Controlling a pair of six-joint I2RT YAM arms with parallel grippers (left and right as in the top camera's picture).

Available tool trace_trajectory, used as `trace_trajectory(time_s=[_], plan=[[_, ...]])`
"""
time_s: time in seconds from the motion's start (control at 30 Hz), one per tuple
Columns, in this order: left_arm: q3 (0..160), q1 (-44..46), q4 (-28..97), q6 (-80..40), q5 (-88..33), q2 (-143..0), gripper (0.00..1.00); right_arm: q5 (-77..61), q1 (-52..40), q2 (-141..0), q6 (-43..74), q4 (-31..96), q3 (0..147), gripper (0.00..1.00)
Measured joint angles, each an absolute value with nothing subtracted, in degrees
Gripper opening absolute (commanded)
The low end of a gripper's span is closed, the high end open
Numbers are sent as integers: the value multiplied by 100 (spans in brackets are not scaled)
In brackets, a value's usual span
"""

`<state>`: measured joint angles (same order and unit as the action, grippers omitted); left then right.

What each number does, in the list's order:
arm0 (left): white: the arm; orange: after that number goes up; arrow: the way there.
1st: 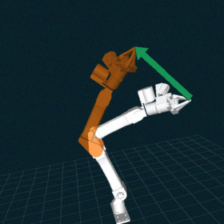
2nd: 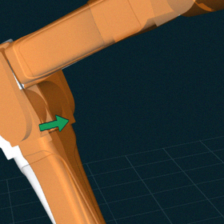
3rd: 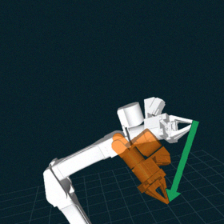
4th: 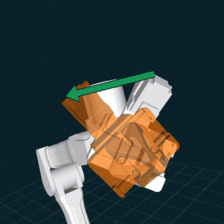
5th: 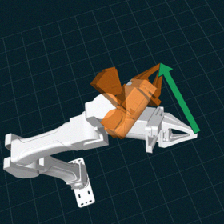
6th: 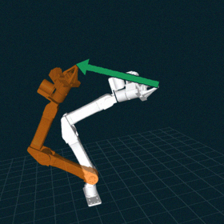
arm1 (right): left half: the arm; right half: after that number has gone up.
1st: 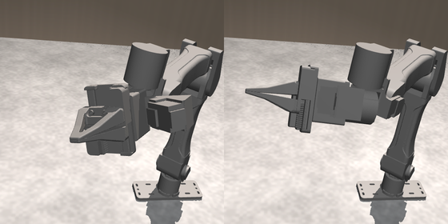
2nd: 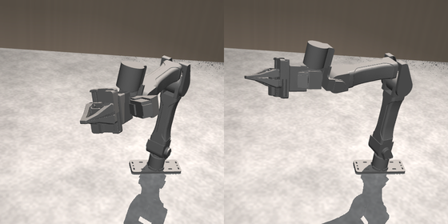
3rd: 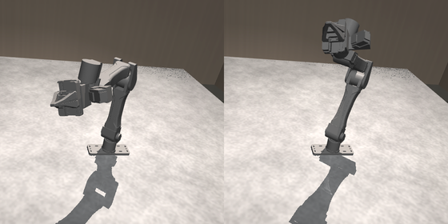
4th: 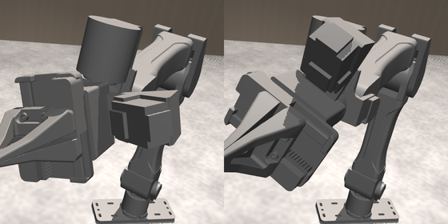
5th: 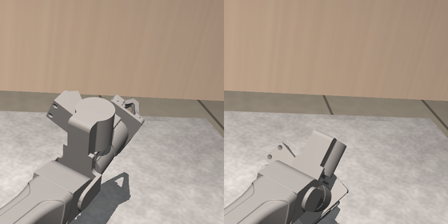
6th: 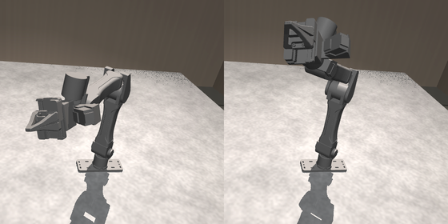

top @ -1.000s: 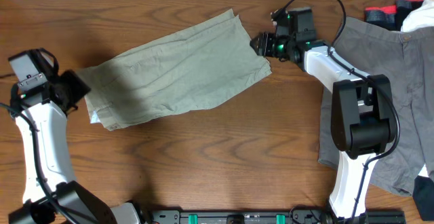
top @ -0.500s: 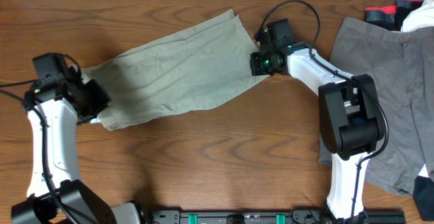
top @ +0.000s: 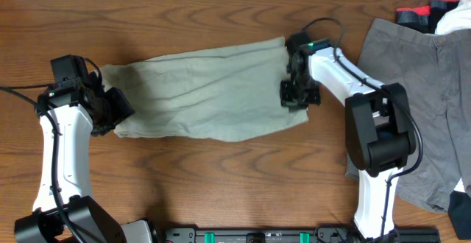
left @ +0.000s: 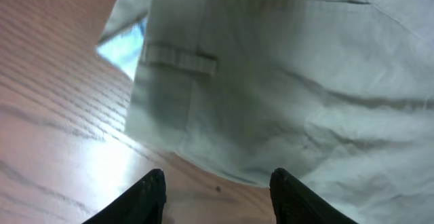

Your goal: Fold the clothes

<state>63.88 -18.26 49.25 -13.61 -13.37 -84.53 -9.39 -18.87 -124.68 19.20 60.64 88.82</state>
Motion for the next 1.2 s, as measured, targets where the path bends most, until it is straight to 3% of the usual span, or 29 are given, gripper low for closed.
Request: trace_trajectory(time_s=[0.17,0.3,0.47,0.6,0.87,1.2], plan=[[6351,-1826,5028,-1337,-1337,-8455,25,-919,-2180,-12256,1549,5752,8639,6],[6095,-1824,4812,-1308,-1323,-8482,21,-976,-2292,-12053,1382,5288,8497,15],[5468,-1824,3839,-1306,-1310,-8514,19,-1009,-2294,-11485,1288,4998,8458,15],[4882,-1824,2862,-1339,-1269,-8525,7,-1052,-2290,-11137,1269,4403,8464,17],[4230,-1820,2805,-1675,-395,-8722,6,-1055,-2290,-11478,1229,3013,8468,16],[4211,-1813,2585,-1787,-123,-8733,6,-932,-2027,-12787,1142,1061,8514,13]])
